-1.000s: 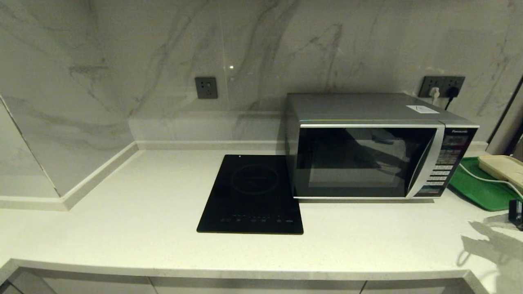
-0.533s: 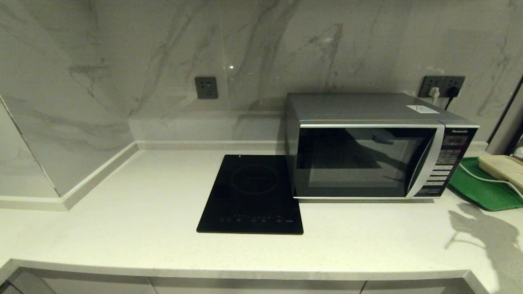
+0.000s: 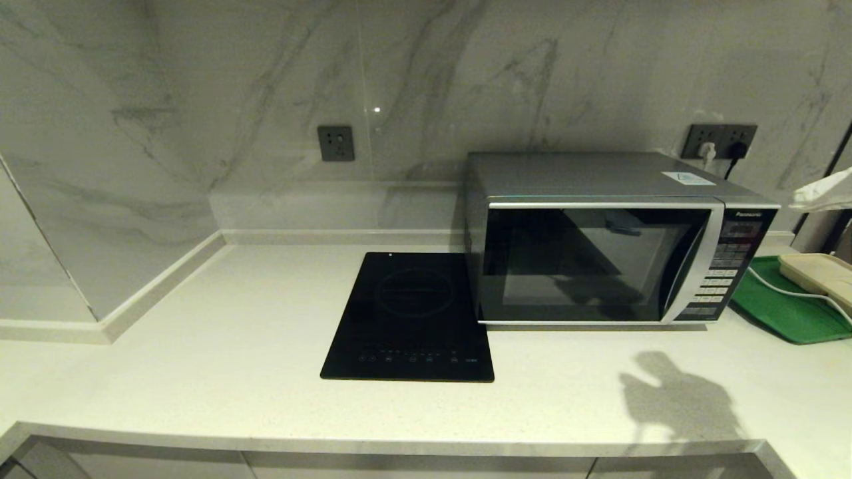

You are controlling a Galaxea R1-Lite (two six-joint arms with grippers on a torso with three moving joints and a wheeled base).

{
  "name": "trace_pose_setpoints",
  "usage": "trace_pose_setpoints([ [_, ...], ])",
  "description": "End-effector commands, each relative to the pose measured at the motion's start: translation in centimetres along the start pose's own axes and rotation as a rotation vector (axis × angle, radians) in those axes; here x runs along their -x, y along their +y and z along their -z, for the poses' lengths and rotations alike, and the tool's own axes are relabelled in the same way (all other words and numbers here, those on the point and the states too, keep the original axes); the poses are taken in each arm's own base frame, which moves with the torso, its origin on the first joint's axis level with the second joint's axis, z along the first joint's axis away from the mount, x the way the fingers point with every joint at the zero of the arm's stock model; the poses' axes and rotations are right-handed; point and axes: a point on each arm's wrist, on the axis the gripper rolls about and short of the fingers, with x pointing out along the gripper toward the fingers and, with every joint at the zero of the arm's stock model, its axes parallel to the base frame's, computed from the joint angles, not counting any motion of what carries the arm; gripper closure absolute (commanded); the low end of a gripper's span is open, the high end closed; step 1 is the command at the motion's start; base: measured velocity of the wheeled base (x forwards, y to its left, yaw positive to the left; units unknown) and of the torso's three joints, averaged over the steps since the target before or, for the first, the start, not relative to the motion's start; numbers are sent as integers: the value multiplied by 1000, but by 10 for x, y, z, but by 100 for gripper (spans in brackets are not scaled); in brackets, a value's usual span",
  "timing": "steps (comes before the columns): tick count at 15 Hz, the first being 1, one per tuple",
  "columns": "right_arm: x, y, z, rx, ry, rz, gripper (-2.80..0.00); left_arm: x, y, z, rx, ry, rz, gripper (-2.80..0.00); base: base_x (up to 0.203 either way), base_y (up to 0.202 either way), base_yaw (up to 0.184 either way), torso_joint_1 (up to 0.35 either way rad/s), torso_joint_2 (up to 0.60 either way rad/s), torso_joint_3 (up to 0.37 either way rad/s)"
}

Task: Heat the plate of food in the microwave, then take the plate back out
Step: Open the microwave oven

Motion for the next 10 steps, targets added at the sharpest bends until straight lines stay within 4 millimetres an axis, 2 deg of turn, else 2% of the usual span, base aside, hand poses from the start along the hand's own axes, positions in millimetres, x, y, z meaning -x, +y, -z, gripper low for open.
trace_pose_setpoints([
  [1,68,34,63,83,-70,-53,0,0,0,0,0,0,-1,0,0,0,0,0,0,0],
  [4,119,38,154,154,-60,-16,0,0,0,0,0,0,-1,0,0,0,0,0,0,0],
  [6,140,31,216,208,-58,34,0,0,0,0,0,0,-1,0,0,0,0,0,0,0],
  [8,150,20,275,248,-37,98,0,0,0,0,0,0,-1,0,0,0,0,0,0,0],
  [10,150,7,322,279,-24,141,0,0,0,0,0,0,-2,0,0,0,0,0,0,0],
])
